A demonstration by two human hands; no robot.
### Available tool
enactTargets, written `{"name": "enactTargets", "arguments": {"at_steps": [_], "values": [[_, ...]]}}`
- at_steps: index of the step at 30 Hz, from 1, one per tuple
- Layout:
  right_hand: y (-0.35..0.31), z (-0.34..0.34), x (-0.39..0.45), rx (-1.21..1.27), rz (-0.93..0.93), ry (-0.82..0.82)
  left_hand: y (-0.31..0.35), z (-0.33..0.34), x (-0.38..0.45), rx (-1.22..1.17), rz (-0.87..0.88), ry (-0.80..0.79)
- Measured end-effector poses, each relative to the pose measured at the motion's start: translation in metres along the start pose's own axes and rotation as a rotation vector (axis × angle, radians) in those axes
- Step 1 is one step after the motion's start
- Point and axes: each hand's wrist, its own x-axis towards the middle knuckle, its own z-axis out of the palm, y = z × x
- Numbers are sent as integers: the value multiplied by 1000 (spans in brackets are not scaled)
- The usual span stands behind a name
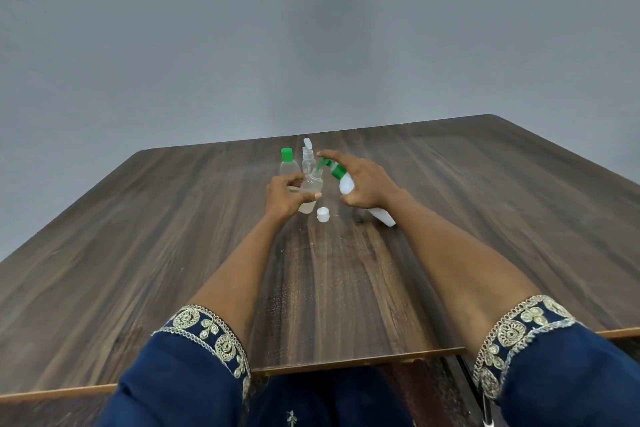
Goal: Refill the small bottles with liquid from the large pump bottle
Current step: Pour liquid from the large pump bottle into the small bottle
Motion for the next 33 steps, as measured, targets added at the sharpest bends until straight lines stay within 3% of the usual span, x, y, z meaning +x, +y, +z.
{"name": "enactTargets", "arguments": {"at_steps": [33], "values": [[-8, -3, -3, 34, 9, 49, -1, 1, -1, 13, 7, -25]]}}
